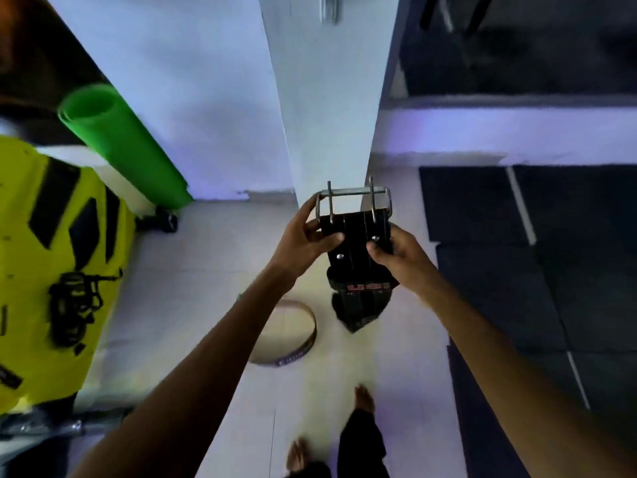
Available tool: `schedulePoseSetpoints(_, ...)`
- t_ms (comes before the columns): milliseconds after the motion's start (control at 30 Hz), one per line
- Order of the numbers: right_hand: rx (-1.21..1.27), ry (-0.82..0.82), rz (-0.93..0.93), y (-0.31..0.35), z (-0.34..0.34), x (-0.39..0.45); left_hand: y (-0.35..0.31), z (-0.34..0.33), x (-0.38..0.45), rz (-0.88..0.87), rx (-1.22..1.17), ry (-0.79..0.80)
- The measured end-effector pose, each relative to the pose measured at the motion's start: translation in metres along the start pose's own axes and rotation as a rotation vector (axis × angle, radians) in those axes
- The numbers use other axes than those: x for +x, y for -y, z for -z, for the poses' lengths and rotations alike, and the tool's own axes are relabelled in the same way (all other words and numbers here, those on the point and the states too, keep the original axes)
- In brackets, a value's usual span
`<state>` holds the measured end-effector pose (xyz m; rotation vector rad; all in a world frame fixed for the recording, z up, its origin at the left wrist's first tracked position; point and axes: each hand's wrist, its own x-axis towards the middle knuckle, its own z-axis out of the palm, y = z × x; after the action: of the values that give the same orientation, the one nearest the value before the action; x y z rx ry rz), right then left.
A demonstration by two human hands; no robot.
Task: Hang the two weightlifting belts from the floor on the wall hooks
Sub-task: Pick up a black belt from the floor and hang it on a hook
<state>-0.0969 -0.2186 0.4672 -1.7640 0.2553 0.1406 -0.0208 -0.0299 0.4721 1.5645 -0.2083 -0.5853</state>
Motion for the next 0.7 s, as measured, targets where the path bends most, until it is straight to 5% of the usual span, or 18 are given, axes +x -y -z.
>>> schedulePoseSetpoints(333,0.101,-0.181,0.355,0.224,0.001,-0.101,-0.222,0.002,-0.113,-0.604,0.082,-0.054)
schedulePoseSetpoints(700,0.187,-0.323,0.677,0.385,0.042,-0.191,-0.39,-0.04,-0.198,-0.879,-0.026,-0.18)
